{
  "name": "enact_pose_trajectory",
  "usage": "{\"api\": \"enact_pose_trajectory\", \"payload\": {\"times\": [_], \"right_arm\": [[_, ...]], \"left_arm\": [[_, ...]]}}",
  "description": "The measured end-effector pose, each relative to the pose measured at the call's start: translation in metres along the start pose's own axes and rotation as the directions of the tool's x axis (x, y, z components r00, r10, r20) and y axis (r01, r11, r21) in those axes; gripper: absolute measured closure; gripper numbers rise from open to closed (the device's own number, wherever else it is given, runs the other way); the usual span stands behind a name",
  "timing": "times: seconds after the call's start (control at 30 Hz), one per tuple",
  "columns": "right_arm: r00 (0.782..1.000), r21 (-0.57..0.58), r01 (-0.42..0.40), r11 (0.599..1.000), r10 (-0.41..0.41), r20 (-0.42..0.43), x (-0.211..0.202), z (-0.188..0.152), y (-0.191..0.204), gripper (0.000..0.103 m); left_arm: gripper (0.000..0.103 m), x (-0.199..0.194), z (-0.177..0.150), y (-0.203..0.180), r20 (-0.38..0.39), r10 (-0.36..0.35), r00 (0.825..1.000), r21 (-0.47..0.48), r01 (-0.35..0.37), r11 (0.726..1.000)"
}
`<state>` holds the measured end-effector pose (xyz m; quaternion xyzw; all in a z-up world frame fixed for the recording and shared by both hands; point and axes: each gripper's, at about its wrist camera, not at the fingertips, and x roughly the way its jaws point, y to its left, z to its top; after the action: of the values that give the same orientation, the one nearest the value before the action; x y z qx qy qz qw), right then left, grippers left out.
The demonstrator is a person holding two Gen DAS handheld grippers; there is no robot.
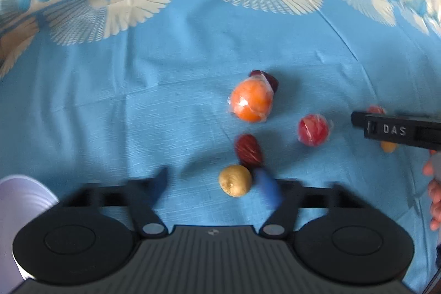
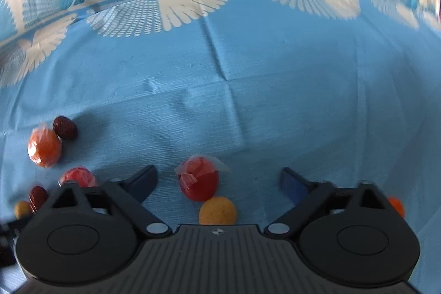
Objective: Organize fruits
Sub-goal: 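Grasp the wrapped red fruit with right gripper while left grasps golden fruit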
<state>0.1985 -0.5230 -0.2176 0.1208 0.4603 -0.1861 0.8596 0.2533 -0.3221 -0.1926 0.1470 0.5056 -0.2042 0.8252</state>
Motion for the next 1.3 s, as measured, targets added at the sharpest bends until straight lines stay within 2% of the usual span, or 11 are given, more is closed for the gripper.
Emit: {"api": "enact_pose_trajectory", "payload": {"times": [0.03, 0.07, 0.1, 0.13, 0.3, 0.5, 0.63, 0.73, 0.8, 1.03, 1.3], "right_arm": [[1.000, -0.029, -0.008, 1.000, 0.008, 0.016, -0.003, -0.001, 0.002, 0.040], [0.999, -0.047, -0.030, 0.998, 0.031, 0.025, -0.005, -0.002, 0.004, 0.063], [0.998, -0.056, -0.045, 0.997, 0.047, 0.029, -0.008, -0.003, 0.005, 0.070], [0.999, -0.069, -0.039, 0.997, 0.041, 0.032, -0.010, -0.003, 0.007, 0.073], [0.994, -0.060, -0.068, 0.996, 0.073, 0.084, -0.024, -0.002, 0.006, 0.074], [0.976, -0.034, -0.126, 0.991, 0.130, 0.172, -0.072, -0.002, 0.007, 0.074], [0.954, -0.056, -0.168, 0.984, 0.176, 0.241, -0.118, -0.012, 0.018, 0.073], [0.935, -0.077, -0.186, 0.980, 0.200, 0.292, -0.158, -0.029, 0.032, 0.073], [0.923, -0.091, -0.196, 0.976, 0.215, 0.320, -0.184, -0.043, 0.042, 0.073], [0.883, -0.150, -0.223, 0.963, 0.264, 0.388, -0.269, -0.090, 0.081, 0.073], [0.852, -0.227, -0.339, 0.913, 0.400, 0.337, -0.353, -0.152, 0.126, 0.073]], "left_arm": [[0.077, 0.000, -0.001, 0.000, -0.013, -0.011, 1.000, 0.005, 0.011, 1.000], [0.077, -0.001, -0.003, 0.000, -0.004, -0.016, 1.000, 0.007, 0.016, 1.000], [0.077, -0.004, -0.005, 0.000, 0.017, -0.021, 1.000, 0.009, 0.021, 1.000], [0.077, -0.008, -0.007, 0.001, 0.042, -0.023, 0.999, 0.011, 0.023, 1.000], [0.077, -0.029, -0.017, 0.003, 0.057, -0.022, 0.998, 0.007, 0.022, 1.000], [0.077, -0.072, -0.031, 0.011, 0.084, -0.013, 0.996, 0.008, 0.013, 1.000], [0.077, -0.112, -0.043, 0.023, 0.104, -0.010, 0.995, -0.011, 0.011, 1.000], [0.077, -0.148, -0.061, 0.039, 0.115, -0.068, 0.991, -0.028, 0.072, 0.997], [0.077, -0.171, -0.077, 0.050, 0.119, -0.070, 0.990, -0.043, 0.076, 0.996], [0.077, -0.245, -0.140, 0.095, 0.144, 0.055, 0.988, -0.074, -0.045, 0.996], [0.077, -0.320, -0.203, 0.142, 0.181, 0.151, 0.972, -0.144, -0.125, 0.982]]}}
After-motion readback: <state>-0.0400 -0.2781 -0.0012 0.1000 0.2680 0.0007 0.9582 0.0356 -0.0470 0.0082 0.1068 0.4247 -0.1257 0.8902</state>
